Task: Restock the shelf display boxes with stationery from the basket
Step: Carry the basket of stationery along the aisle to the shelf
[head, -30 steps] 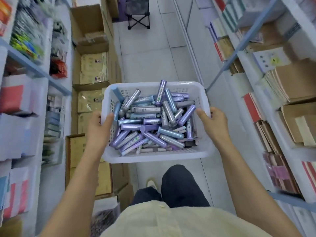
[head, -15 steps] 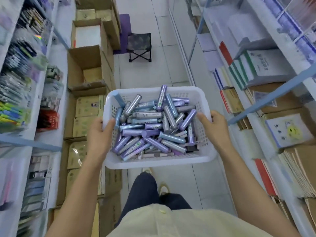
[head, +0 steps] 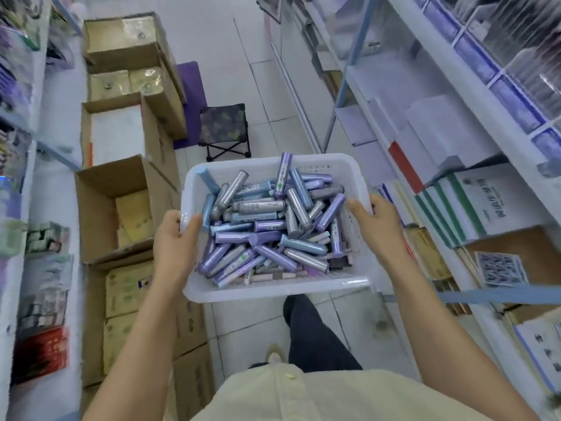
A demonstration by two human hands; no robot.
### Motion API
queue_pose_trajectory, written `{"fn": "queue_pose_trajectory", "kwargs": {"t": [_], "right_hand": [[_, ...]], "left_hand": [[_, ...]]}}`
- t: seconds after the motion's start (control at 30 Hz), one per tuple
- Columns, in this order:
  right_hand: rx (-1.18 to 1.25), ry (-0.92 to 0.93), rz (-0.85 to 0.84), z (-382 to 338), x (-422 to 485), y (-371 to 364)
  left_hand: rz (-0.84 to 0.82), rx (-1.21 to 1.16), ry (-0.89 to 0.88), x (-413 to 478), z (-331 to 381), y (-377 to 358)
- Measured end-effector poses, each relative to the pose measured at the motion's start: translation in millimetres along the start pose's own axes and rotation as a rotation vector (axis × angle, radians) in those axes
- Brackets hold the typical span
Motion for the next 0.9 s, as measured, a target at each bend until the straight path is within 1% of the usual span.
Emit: {"fn": "queue_pose_trajectory", "kwargs": {"t": [0.23,0.37,0.63,0.9], "right_hand": [[-0.052,0.018,0.026,-57.3,167.6,-49.8],[-0.096,0.018,0.012,-87.3,250.2,-79.4],[-0.048,0.010,0.065,-143.4,398.0,-143.5],[-0.044,0.022,0.069,-190.9,556.1,-182.9]], "left_hand": [[0.013,-0.023,0.035,140.1,66.3,-69.1],[0.019,0.007,0.021,218.7,102.8,-98.4],[-0.017,0.041,-0.021,389.3,170.8,-160.6],[-0.021,0.047,-0.035,523.0,240.6,-233.0]]}}
Point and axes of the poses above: each hand's wrist, its own x-axis towards the middle knuckle, its own y-axis out of the back of the hand, z = x × y, the point moved 4 cm from there along x, towards the middle knuckle, and after that the axes turned 9 degrees about z, right-handed, at the moved point
